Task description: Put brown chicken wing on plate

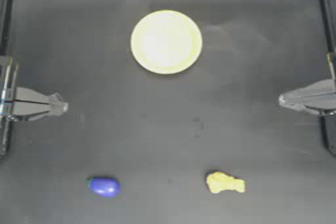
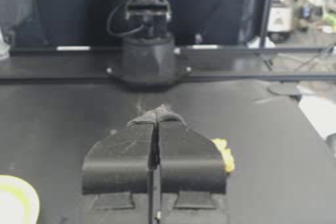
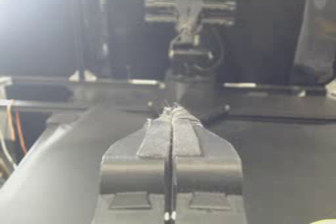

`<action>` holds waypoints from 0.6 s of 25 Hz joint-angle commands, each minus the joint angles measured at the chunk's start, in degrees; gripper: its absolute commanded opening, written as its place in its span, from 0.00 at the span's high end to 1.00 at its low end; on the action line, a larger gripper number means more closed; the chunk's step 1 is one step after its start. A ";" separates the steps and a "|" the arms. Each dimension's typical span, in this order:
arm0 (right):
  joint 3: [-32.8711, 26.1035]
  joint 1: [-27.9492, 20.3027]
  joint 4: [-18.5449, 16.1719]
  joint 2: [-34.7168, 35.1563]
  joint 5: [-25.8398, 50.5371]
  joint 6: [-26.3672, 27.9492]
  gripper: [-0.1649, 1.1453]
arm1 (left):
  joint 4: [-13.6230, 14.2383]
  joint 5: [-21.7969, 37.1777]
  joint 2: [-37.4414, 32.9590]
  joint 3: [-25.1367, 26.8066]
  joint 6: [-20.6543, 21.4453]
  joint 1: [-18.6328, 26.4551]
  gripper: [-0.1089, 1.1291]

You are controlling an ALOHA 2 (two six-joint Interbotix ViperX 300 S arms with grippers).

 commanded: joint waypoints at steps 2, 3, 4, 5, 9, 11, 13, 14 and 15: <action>0.00 0.09 0.00 0.18 -0.62 0.44 0.87 | -0.18 -0.62 -0.44 -0.88 -0.26 -0.35 0.91; 0.00 0.09 0.00 0.18 -0.53 0.53 0.85 | -0.18 -0.62 -0.44 -1.05 -0.26 -0.53 0.89; -0.09 0.09 0.00 0.18 -0.35 0.44 0.83 | -0.18 -0.62 -0.53 -1.14 -0.18 -0.62 0.87; 0.00 0.18 0.00 0.18 -0.26 0.44 0.81 | -0.18 -0.62 -0.44 -1.23 -0.09 -0.70 0.86; 0.09 0.09 0.00 0.18 -0.09 0.35 0.78 | -0.18 -0.62 -1.23 -0.88 0.09 -0.62 0.83; 0.00 0.09 -0.62 0.18 0.00 -0.18 0.73 | -0.18 -0.44 -1.85 -0.62 0.00 -0.62 0.77; 0.18 0.09 -1.76 0.18 0.00 -0.26 0.61 | -0.18 -0.26 -2.29 -0.35 -0.09 -0.62 0.64; 0.26 0.09 -2.46 0.18 0.00 -0.26 0.54 | -0.18 -0.09 -2.46 -0.26 -0.09 -0.70 0.54; 0.26 0.09 -3.08 0.18 0.00 -0.18 0.45 | -0.18 0.18 -2.55 -0.26 -0.18 -0.62 0.40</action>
